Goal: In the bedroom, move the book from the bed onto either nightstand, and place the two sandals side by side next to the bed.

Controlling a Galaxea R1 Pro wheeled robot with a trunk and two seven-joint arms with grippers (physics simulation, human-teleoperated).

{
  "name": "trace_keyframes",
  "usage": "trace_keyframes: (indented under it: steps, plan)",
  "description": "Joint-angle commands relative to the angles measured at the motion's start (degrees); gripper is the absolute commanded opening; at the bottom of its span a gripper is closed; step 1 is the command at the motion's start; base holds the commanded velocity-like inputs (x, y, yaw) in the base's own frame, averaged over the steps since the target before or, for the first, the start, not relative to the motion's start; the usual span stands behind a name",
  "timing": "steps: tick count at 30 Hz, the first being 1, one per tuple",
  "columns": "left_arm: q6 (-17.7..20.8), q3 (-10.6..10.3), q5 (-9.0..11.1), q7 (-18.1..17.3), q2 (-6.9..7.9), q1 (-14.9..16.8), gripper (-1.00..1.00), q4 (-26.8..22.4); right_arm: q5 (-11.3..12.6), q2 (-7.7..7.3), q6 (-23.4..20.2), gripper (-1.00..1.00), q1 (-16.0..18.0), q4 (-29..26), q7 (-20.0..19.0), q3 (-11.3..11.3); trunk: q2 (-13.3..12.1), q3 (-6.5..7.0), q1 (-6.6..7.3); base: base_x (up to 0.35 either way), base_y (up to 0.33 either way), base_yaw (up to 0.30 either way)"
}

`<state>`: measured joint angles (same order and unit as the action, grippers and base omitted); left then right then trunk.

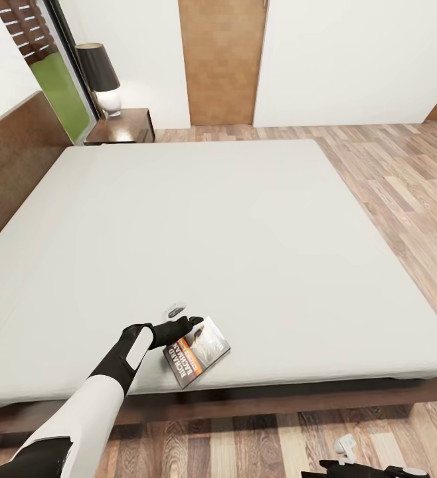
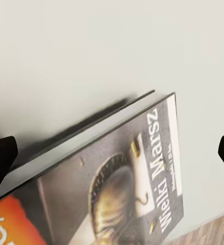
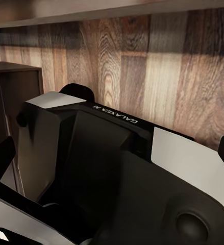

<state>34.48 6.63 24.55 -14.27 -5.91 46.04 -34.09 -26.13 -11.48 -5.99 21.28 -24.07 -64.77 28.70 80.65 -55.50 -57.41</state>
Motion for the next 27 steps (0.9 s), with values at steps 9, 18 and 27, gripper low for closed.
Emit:
trace_keyframes:
  steps: [9,18,27]
  plan:
    - [0.5,0.4,-0.1,-0.1,-0.07,0.0,1.00,0.0,-0.3,0.06,-0.6,1.00,0.0,0.0,-0.4,0.5,0.0,-0.04,0.00,-0.008,0.000,0.000]
    - [0.5,0.5,-0.1,-0.1,-0.07,0.0,1.00,0.0,-0.3,0.06,-0.6,1.00,0.0,0.0,-0.4,0.5,0.0,-0.04,0.00,-0.097,0.000,0.000]
    - [0.5,0.5,-0.1,-0.1,-0.07,0.0,1.00,0.1,-0.3,0.06,-0.6,1.00,0.0,0.0,-0.4,0.5,0.0,-0.04,0.00,-0.007,0.000,0.000]
